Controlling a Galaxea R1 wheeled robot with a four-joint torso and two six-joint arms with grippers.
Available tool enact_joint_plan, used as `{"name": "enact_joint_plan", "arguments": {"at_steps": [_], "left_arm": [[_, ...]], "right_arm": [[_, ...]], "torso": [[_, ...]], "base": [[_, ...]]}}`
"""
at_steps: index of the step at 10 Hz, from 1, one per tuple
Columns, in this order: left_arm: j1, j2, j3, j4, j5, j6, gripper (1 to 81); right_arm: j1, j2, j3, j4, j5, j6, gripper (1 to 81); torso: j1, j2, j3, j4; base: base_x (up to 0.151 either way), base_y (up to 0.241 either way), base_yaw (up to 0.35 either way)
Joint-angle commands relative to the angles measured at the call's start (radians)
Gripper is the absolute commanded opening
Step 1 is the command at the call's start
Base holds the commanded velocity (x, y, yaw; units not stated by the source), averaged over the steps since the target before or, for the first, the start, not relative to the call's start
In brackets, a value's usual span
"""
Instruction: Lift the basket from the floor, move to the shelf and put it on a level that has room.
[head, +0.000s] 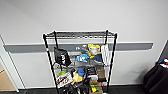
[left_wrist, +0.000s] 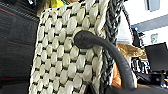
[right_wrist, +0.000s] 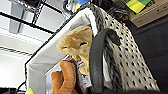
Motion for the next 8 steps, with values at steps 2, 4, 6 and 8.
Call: {"name": "enact_joint_plan", "arguments": {"at_steps": [2, 4, 6, 8], "left_arm": [[-0.095, -0.027, 0.131, 0.032, 0.022, 0.029, 1.0], [-0.043, -0.062, 0.177, 0.073, -0.046, 0.03, 1.0], [-0.003, -0.078, 0.188, 0.102, -0.065, 0.03, 1.0], [0.019, -0.078, 0.193, 0.119, -0.09, 0.03, 1.0]], "right_arm": [[0.099, -0.047, 0.125, 0.015, -0.01, 0.016, 1.0], [0.073, -0.086, 0.171, 0.012, 0.026, 0.014, 1.0], [0.049, -0.096, 0.185, 0.012, 0.03, 0.014, 1.0], [0.029, -0.109, 0.206, 0.012, 0.05, 0.014, 1.0]], "torso": [[0.0, 0.0, 0.0, 0.0], [0.0, 0.0, 0.0, 0.0], [0.0, 0.0, 0.0, 0.0], [0.0, 0.0, 0.0, 0.0]], "base": [[0.096, 0.0, 0.0], [0.092, 0.0, 0.0], [0.092, 0.0, 0.0], [0.092, 0.0, 0.0]]}}
